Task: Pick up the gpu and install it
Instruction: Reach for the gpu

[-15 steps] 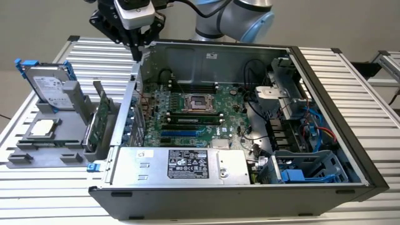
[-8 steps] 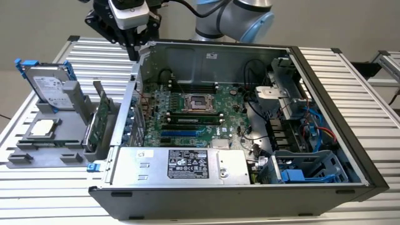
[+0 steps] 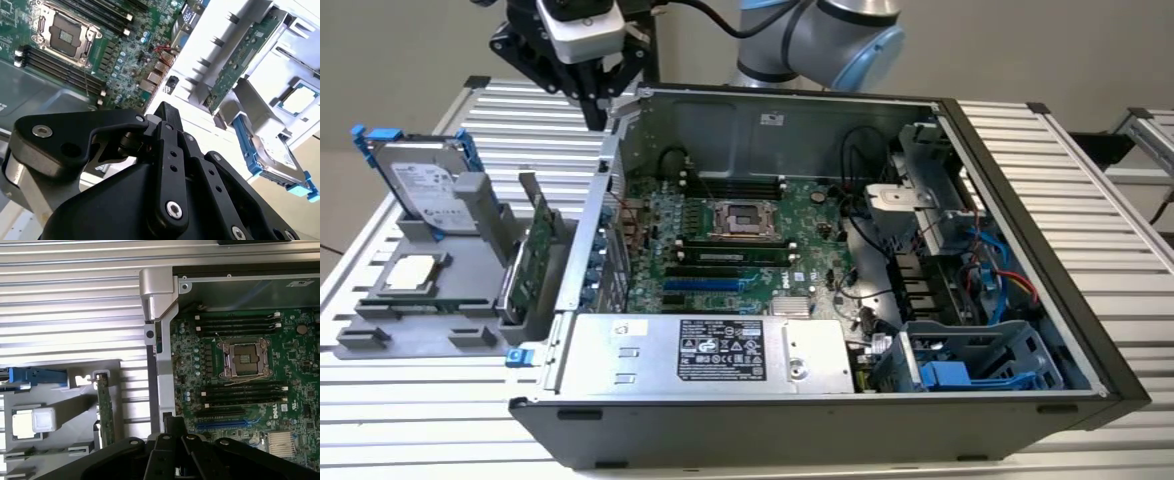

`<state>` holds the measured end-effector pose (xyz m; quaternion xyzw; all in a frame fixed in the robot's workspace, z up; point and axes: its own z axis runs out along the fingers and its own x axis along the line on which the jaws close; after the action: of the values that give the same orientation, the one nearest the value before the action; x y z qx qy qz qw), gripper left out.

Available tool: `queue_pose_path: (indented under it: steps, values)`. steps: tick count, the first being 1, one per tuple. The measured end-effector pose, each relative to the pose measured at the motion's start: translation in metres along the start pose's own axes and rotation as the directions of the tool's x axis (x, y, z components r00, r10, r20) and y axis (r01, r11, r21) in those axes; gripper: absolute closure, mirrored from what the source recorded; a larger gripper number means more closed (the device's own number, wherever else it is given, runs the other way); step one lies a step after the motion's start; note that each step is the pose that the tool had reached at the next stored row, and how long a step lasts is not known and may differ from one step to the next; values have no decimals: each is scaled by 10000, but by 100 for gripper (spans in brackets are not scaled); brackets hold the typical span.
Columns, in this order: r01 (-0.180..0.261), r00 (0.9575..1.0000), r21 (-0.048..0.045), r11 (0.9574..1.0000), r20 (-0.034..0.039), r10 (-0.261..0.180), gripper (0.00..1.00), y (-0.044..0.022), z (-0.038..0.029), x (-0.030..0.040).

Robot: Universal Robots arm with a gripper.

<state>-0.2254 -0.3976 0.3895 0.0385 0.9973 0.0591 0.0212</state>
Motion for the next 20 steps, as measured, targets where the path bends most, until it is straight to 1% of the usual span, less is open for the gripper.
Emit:
queue_pose_path:
  steps: [13,20]
  values:
    - [0,10000,0,10000,0,0,100,-92,-17,165]
    - [1,10000,0,10000,0,-1,100,-157,-28,251]
